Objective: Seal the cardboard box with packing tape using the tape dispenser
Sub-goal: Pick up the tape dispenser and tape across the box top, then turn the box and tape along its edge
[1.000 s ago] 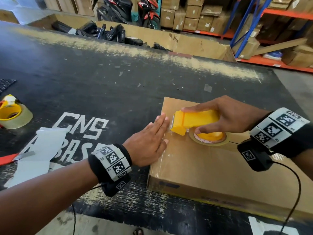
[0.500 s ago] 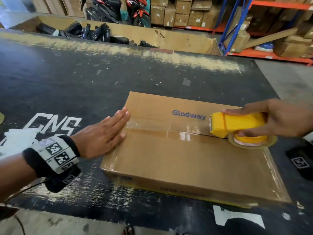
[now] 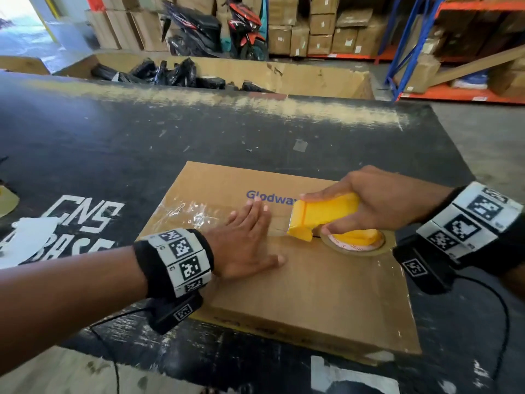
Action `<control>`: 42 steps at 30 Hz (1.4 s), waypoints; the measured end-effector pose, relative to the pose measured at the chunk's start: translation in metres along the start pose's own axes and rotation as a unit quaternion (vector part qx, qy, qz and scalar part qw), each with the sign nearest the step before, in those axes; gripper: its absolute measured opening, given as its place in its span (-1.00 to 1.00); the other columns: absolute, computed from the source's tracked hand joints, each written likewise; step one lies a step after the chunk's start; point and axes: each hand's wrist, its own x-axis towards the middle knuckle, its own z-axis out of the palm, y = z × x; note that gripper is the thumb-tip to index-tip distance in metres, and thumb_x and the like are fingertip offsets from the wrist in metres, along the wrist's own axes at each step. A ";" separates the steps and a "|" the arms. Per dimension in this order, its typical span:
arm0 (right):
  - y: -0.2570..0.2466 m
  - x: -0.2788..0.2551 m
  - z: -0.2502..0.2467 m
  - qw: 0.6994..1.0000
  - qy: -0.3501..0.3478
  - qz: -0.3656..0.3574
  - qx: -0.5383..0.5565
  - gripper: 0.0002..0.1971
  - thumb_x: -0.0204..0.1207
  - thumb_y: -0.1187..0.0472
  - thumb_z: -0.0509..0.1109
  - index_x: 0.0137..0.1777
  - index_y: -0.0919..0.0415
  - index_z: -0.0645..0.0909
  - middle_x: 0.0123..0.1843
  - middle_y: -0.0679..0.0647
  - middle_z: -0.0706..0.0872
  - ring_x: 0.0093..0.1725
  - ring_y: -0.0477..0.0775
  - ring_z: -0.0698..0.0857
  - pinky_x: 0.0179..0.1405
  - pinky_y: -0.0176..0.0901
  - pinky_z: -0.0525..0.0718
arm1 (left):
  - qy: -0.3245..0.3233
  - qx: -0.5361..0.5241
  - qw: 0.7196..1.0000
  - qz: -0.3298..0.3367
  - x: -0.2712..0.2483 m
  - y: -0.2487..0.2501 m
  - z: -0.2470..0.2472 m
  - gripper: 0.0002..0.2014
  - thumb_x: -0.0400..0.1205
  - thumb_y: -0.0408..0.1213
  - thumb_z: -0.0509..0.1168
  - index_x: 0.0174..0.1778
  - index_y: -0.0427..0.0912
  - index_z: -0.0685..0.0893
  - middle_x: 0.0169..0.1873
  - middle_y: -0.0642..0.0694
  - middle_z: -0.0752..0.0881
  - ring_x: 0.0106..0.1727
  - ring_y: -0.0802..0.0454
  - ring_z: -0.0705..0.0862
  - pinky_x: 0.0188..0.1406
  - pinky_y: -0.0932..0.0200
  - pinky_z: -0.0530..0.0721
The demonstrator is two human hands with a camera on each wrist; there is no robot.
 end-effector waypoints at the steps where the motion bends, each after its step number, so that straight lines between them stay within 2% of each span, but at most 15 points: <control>1: -0.001 0.002 -0.001 1.000 -0.002 -0.003 -0.010 -0.33 0.35 -0.41 0.41 0.52 -0.51 0.44 -0.31 -0.32 0.57 -0.21 -0.02 0.66 -0.25 -0.30 0.56 | -0.005 0.001 1.000 -0.010 0.004 0.004 0.002 0.06 0.59 0.46 -0.11 0.71 -0.22 -0.44 0.73 -0.21 -0.44 0.74 -0.09 -0.45 0.76 -0.12 -0.23; 4: 0.007 0.000 -0.003 1.000 -0.002 -0.016 0.014 -0.33 0.34 -0.40 0.45 0.50 -0.54 0.44 -0.30 -0.38 0.54 -0.22 -0.05 0.67 -0.23 -0.30 0.55 | -0.006 0.009 1.000 -0.016 0.005 0.005 0.007 0.08 0.54 0.51 -0.17 0.71 -0.19 -0.45 0.72 -0.19 -0.45 0.73 -0.08 -0.47 0.77 -0.16 -0.19; 7: 0.035 -0.025 -0.002 0.998 0.000 -0.031 0.059 -0.28 0.22 -0.52 0.41 0.45 -0.64 0.41 -0.07 -0.13 0.80 -0.14 0.00 0.74 -0.17 -0.19 0.68 | -0.003 0.018 1.000 -0.016 0.001 0.001 0.008 0.07 0.53 0.52 -0.19 0.70 -0.15 -0.48 0.71 -0.17 -0.48 0.72 -0.06 -0.48 0.77 -0.13 -0.18; 9: 0.061 -0.055 -0.003 0.996 -0.002 -0.019 0.083 -0.26 0.13 -0.57 0.37 0.42 -0.71 0.38 0.01 -0.09 0.81 -0.08 -0.02 0.75 -0.09 -0.10 0.72 | -0.013 0.021 1.000 -0.016 0.002 0.002 0.007 0.07 0.52 0.53 -0.22 0.68 -0.14 -0.51 0.70 -0.15 -0.50 0.71 -0.06 -0.50 0.76 -0.08 -0.24; 13: 0.120 -0.123 -0.004 0.994 -0.030 0.040 0.093 -0.34 0.20 -0.46 0.49 0.32 -0.82 0.37 -0.06 -0.51 0.73 -0.10 -0.16 0.73 -0.09 -0.14 0.71 | -0.021 0.027 0.999 -0.007 0.004 0.002 0.005 0.15 0.36 0.62 -0.36 0.67 -0.12 -0.53 0.68 -0.13 -0.53 0.69 -0.05 -0.53 0.70 0.01 -0.32; 16: 0.142 -0.153 0.004 0.992 -0.050 0.065 0.098 -0.35 0.19 -0.50 0.46 0.33 -0.82 0.38 -0.04 -0.56 0.73 0.02 -0.18 0.76 0.12 -0.09 0.70 | -0.029 0.029 0.999 -0.004 0.005 0.003 0.005 0.23 0.22 0.70 -0.48 0.65 -0.09 -0.57 0.67 -0.10 -0.56 0.68 -0.03 -0.55 0.70 0.02 -0.31; 20: 0.149 -0.148 0.019 0.992 -0.055 0.078 0.087 -0.38 0.15 -0.53 0.44 0.27 -0.85 0.39 -0.20 -0.36 0.75 -0.21 -0.20 0.71 -0.23 -0.38 0.61 | -0.042 0.030 0.999 -0.010 0.004 0.006 0.001 0.26 0.13 0.72 -0.55 0.62 -0.07 -0.61 0.63 -0.07 -0.61 0.67 -0.02 -0.58 0.67 0.06 -0.35; 23: 0.155 -0.130 0.038 0.988 -0.085 0.099 0.086 -0.42 0.22 -0.45 0.51 0.30 -0.70 0.53 -0.24 -0.45 0.76 -0.28 -0.24 0.67 -0.24 -0.39 0.57 | -0.047 0.033 0.998 -0.009 0.003 0.007 0.001 0.24 0.14 0.72 -0.55 0.60 -0.05 -0.63 0.61 -0.05 -0.64 0.65 0.01 -0.61 0.67 0.07 -0.36; 26: 0.168 -0.126 0.075 0.978 -0.163 0.133 -0.003 -0.42 0.16 -0.42 0.52 0.24 -0.37 0.73 -0.07 -0.31 0.83 -0.08 -0.14 0.74 -0.08 -0.35 0.56 | -0.044 0.023 0.999 -0.010 0.002 0.005 0.002 0.20 0.17 0.73 -0.52 0.57 0.00 -0.66 0.60 -0.02 -0.66 0.62 0.09 -0.64 0.68 0.06 -0.36; 29: 0.181 -0.144 0.085 0.976 -0.115 0.175 0.064 -0.40 0.09 -0.50 0.44 0.18 -0.44 0.73 -0.05 -0.23 0.87 -0.05 -0.15 0.80 -0.02 -0.25 0.70 | -0.045 0.017 0.999 -0.017 0.007 0.000 0.001 0.21 0.19 0.74 -0.46 0.60 0.01 -0.63 0.63 0.00 -0.62 0.63 0.10 -0.63 0.68 0.07 -0.35; 32: 0.180 -0.156 0.068 0.974 -0.002 0.165 0.156 -0.30 0.12 -0.51 0.47 0.36 -0.59 0.56 0.20 -0.38 0.80 0.12 -0.28 0.78 0.19 -0.18 0.71 | 0.004 0.045 0.999 0.009 0.010 0.016 -0.013 0.15 0.35 0.66 -0.28 0.78 0.00 -0.16 0.77 -0.05 -0.26 0.80 -0.04 -0.25 0.72 0.08 -0.16; 35: 0.173 -0.168 0.065 0.956 0.086 0.162 0.228 -0.26 0.10 -0.50 0.52 0.38 -0.57 0.56 0.32 -0.32 0.77 0.25 -0.24 0.75 0.33 -0.08 0.70 | 0.153 0.045 0.970 0.185 0.024 0.061 -0.037 -0.33 0.57 0.37 0.06 0.57 0.16 0.44 0.70 -0.01 0.33 0.71 -0.01 0.32 0.66 0.18 0.20; 37: 0.164 -0.179 0.067 0.932 0.153 0.167 0.283 -0.25 0.12 -0.38 0.58 0.41 -0.41 0.62 0.36 -0.31 0.75 0.25 -0.37 0.71 0.30 -0.21 0.68 | 0.168 0.020 0.935 0.312 0.041 0.102 -0.044 -0.49 0.65 0.16 0.19 0.51 0.12 0.54 0.61 0.03 0.46 0.61 0.10 0.43 0.61 0.17 0.37; 39: 0.151 -0.193 0.072 0.907 0.211 0.155 0.329 -0.25 0.19 -0.25 0.61 0.47 -0.23 0.63 0.42 -0.33 0.70 0.36 -0.35 0.66 0.35 -0.21 0.64 | 0.154 0.044 0.905 0.395 0.062 0.140 -0.044 -0.53 0.67 0.06 0.21 0.49 0.05 0.60 0.55 0.00 0.55 0.61 0.08 0.44 0.64 0.09 0.33; 42: 0.127 -0.212 0.084 0.876 0.277 0.144 0.367 -0.30 0.32 -0.09 0.63 0.51 -0.09 0.61 0.46 -0.34 0.67 0.44 -0.28 0.62 0.38 -0.29 0.59 | 0.094 0.137 0.901 0.401 0.088 0.174 -0.042 -0.52 0.67 0.09 0.12 0.44 0.01 0.64 0.33 0.01 0.74 0.47 0.01 0.60 0.65 -0.06 0.27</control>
